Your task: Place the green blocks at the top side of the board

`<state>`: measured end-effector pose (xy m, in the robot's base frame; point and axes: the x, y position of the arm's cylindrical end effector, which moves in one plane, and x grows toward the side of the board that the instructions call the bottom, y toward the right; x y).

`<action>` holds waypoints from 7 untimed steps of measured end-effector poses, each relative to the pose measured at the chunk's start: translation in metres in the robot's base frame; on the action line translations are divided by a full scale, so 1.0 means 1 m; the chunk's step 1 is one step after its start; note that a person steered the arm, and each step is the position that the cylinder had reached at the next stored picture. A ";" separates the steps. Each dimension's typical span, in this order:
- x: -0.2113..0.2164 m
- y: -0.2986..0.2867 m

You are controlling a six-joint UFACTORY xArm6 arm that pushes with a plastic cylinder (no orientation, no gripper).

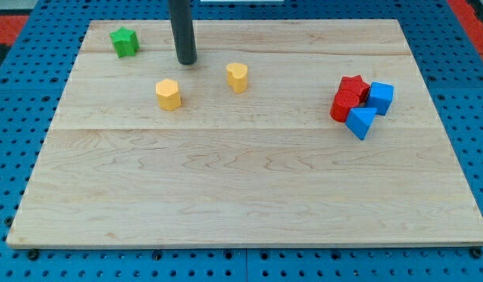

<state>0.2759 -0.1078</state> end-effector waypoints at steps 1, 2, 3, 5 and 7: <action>-0.012 -0.058; 0.023 -0.058; 0.045 -0.098; -0.016 -0.139; -0.007 -0.026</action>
<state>0.2685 -0.1336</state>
